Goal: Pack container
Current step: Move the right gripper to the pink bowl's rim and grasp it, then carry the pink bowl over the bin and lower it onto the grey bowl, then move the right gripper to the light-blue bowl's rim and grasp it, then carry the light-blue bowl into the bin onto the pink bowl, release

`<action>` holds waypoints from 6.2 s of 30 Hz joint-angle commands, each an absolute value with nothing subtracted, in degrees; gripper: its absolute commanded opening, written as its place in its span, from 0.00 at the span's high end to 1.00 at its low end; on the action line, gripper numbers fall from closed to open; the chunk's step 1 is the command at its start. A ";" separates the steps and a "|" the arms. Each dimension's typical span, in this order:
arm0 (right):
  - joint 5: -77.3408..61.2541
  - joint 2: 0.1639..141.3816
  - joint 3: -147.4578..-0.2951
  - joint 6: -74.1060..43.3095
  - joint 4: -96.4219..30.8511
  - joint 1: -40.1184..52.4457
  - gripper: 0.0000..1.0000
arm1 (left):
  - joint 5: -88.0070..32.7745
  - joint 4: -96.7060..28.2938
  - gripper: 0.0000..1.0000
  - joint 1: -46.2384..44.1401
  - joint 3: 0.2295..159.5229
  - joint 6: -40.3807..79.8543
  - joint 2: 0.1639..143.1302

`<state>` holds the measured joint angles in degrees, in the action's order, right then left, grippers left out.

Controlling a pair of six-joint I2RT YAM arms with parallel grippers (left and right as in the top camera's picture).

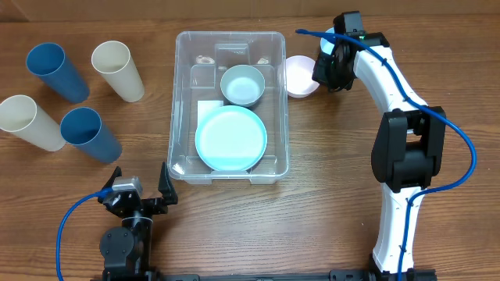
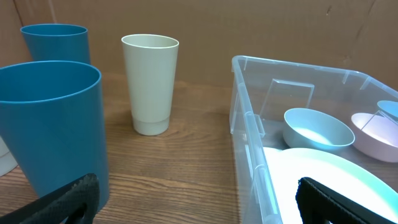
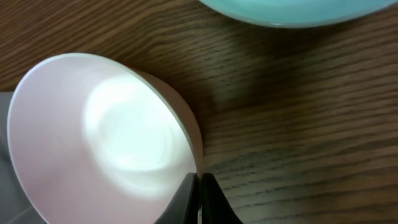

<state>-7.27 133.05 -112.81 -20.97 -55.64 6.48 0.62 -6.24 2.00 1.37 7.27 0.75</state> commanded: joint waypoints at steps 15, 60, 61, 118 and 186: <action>-1.72 121.64 -119.39 -19.73 -64.45 3.16 0.96 | -0.03 -6.22 0.00 2.33 1.17 6.42 0.32; -4.12 128.46 -119.94 -17.52 -55.42 24.43 0.73 | -0.03 -6.22 0.00 2.33 1.17 6.39 0.32; -4.69 128.38 -120.90 -17.43 -56.34 24.43 0.73 | -0.03 -6.22 0.00 2.33 1.17 6.39 0.32; -1.39 148.44 -138.37 -22.57 -62.48 -2.57 0.96 | -0.03 -6.22 0.00 2.33 1.17 6.39 0.32; -2.26 139.65 -136.88 -16.05 -67.31 25.08 0.96 | -0.03 -6.22 0.00 2.33 1.17 6.39 0.32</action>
<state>-2.11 139.09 -136.46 -16.45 -68.01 24.95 0.62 -6.24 1.98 1.37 7.27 0.75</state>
